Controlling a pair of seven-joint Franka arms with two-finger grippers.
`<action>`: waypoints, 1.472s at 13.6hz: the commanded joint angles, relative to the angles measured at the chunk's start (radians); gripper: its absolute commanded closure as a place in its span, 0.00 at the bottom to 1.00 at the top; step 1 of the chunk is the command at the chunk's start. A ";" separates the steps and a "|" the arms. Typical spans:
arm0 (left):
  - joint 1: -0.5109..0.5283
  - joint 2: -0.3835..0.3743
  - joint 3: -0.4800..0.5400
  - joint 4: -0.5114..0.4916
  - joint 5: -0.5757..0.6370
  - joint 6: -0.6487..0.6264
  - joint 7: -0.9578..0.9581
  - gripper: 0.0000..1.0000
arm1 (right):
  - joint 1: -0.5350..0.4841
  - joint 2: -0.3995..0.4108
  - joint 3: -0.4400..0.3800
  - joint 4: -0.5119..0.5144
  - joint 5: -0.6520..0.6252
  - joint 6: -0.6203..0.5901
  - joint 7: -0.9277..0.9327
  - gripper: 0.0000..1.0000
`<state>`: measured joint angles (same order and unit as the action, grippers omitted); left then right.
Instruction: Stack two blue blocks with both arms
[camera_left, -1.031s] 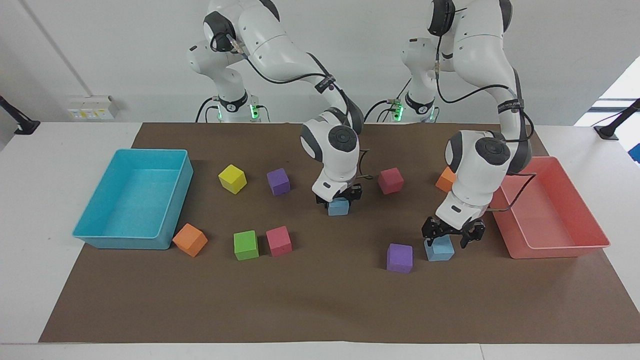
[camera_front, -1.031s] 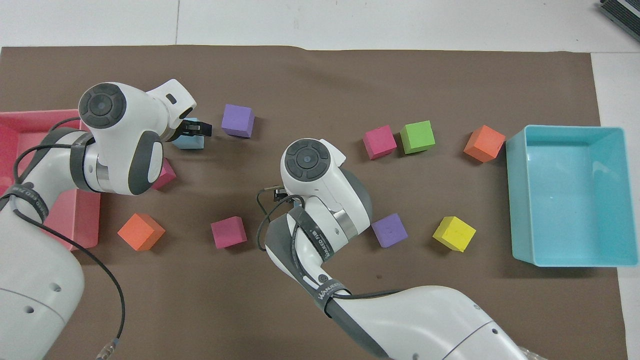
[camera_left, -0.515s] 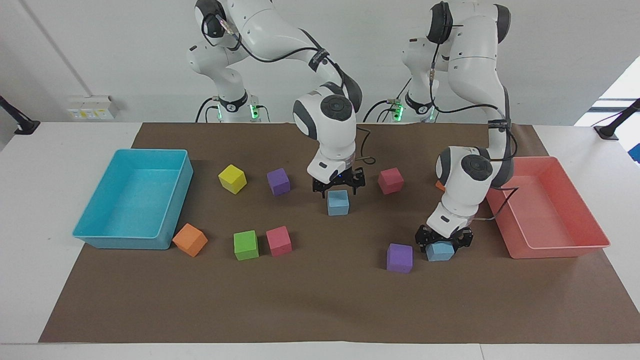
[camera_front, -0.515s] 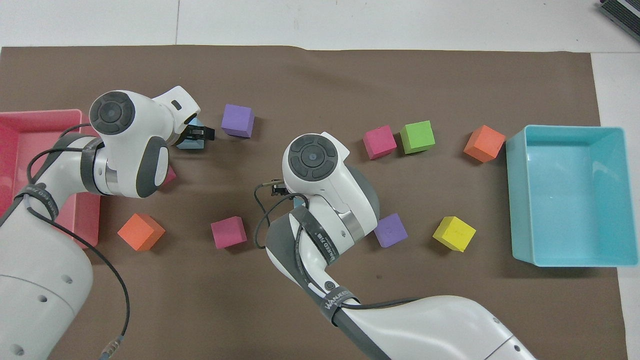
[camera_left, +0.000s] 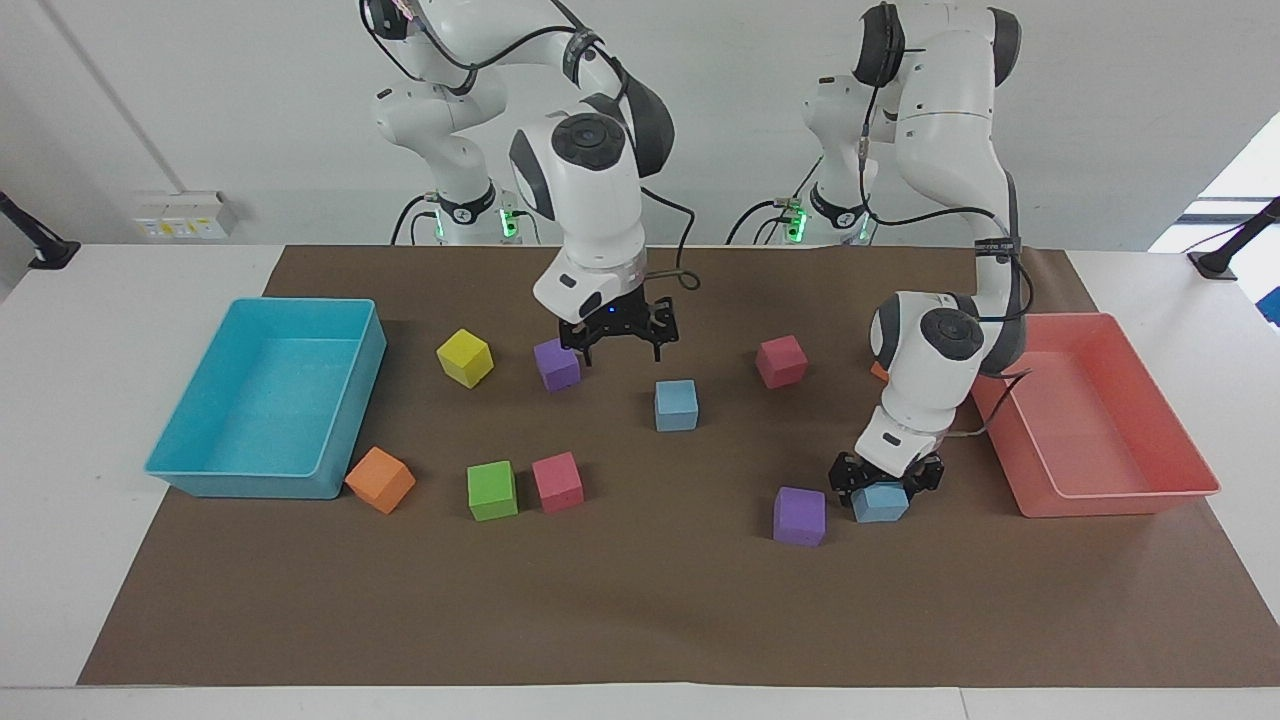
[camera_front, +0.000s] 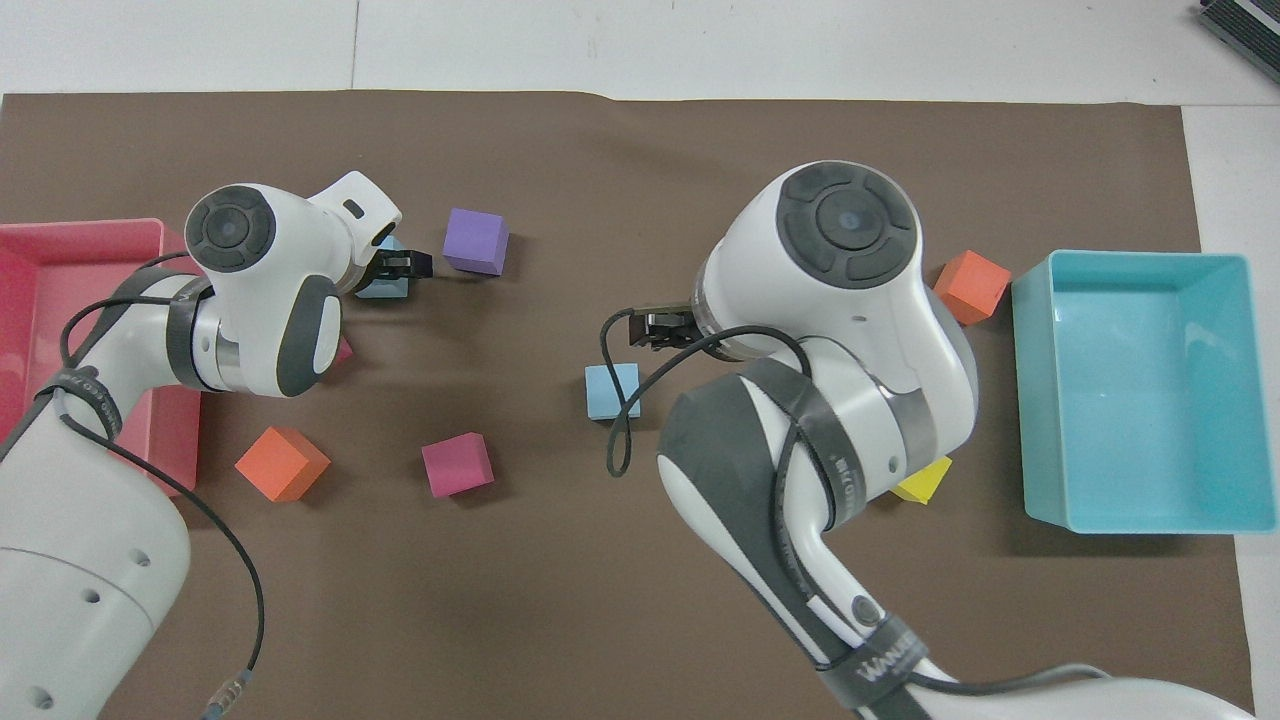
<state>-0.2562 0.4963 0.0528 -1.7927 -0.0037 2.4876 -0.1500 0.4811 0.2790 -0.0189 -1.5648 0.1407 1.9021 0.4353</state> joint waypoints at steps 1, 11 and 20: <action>-0.014 -0.025 0.013 -0.022 0.022 -0.010 -0.033 0.00 | -0.068 -0.033 0.010 -0.087 0.152 0.043 -0.110 0.00; -0.014 -0.053 0.018 -0.017 0.024 -0.044 -0.032 0.84 | -0.180 0.018 0.010 -0.261 0.446 0.178 -0.456 0.00; -0.129 -0.143 0.018 0.042 0.027 -0.230 -0.162 0.82 | -0.174 0.081 0.010 -0.343 0.798 0.298 -0.602 0.32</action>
<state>-0.3261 0.3559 0.0526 -1.7638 -0.0035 2.2895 -0.2250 0.3124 0.3690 -0.0168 -1.8791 0.8886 2.1722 -0.1253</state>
